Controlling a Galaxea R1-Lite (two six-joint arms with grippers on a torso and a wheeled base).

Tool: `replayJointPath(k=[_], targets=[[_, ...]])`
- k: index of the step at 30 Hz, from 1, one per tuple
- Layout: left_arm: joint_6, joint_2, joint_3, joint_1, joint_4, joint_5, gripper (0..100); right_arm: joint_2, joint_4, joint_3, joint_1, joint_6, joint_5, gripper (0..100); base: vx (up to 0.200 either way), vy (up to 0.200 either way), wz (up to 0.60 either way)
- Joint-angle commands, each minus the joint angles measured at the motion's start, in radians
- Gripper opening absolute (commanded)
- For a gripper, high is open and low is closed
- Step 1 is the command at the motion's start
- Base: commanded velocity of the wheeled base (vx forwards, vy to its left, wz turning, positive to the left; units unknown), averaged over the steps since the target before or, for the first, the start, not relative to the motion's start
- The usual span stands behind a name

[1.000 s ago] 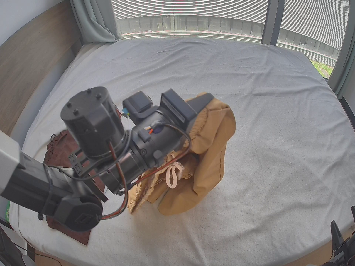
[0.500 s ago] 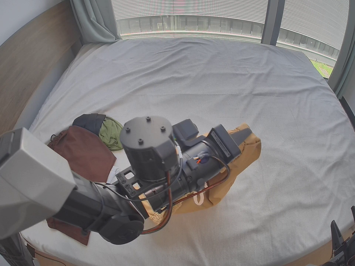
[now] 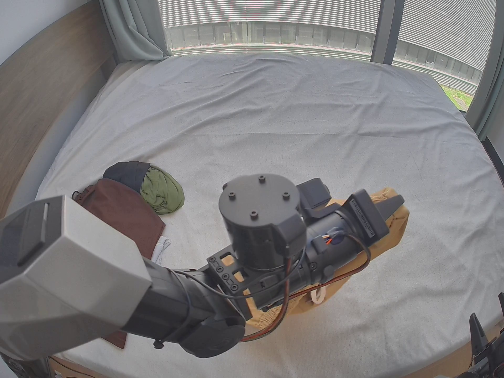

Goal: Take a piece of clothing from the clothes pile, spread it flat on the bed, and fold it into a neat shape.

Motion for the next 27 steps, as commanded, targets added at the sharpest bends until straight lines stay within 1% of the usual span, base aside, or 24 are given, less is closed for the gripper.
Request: replayJointPath(k=[1,4,5,6,10,13,16,17,19,20,21,22,23,25,27], targets=[[-0.009,0.000,-0.085,-0.035,0.003,-0.002,0,-0.007,0.000,0.018,-0.001,0.000,-0.001,100,0.000,0.000,0.00],[-0.039,-0.022,-0.165,-0.054,0.025,0.000,0,-0.007,0.000,0.018,0.001,0.000,-0.001,100,0.000,0.000,0.00],[-0.043,-0.025,-0.172,-0.057,0.031,0.000,0,-0.007,0.000,0.018,0.001,0.000,0.001,100,0.000,0.000,0.00],[-0.062,-0.048,-0.223,-0.072,0.065,0.000,0,-0.007,0.000,0.018,0.001,0.000,0.001,100,0.000,0.000,0.00],[-0.114,-0.094,-0.337,-0.103,0.135,0.011,0,-0.007,0.000,0.018,0.001,0.000,0.001,100,0.000,0.000,0.00],[-0.137,-0.112,-0.363,-0.106,0.165,0.017,0,-0.009,0.000,0.018,0.001,0.000,0.001,100,0.000,0.000,0.00],[-0.135,-0.117,-0.332,-0.092,0.165,0.034,0,-0.009,0.000,0.018,0.001,0.000,-0.001,100,0.000,0.000,0.00],[-0.129,-0.117,-0.307,-0.081,0.161,0.041,0,-0.009,0.000,0.018,0.001,0.000,-0.001,100,0.000,0.000,0.00],[-0.109,-0.117,-0.226,-0.031,0.149,0.044,0,-0.009,0.000,0.018,0.001,-0.002,-0.001,100,0.000,0.000,0.00],[-0.103,-0.117,-0.215,-0.025,0.146,0.044,0,-0.007,0.000,0.018,0.001,0.000,-0.001,100,0.000,0.000,0.00],[-0.072,-0.114,-0.157,-0.003,0.129,0.041,0,-0.009,0.000,0.018,0.001,0.000,-0.001,100,0.000,0.000,0.00],[-0.072,-0.114,-0.157,-0.003,0.129,0.041,0,-0.009,0.000,0.018,0.001,0.000,-0.001,100,0.000,0.000,0.00],[-0.025,-0.103,-0.083,0.032,0.085,0.038,0,-0.007,0.000,0.018,0.001,-0.002,-0.001,100,0.000,0.000,0.00],[0.017,-0.078,-0.014,0.077,0.022,0.029,0,-0.007,0.000,0.018,0.001,0.000,-0.001,100,0.000,0.000,0.00],[0.049,-0.054,0.035,0.104,-0.036,0.017,0,-0.009,0.000,0.018,0.001,0.000,0.001,100,0.000,0.000,0.00]])
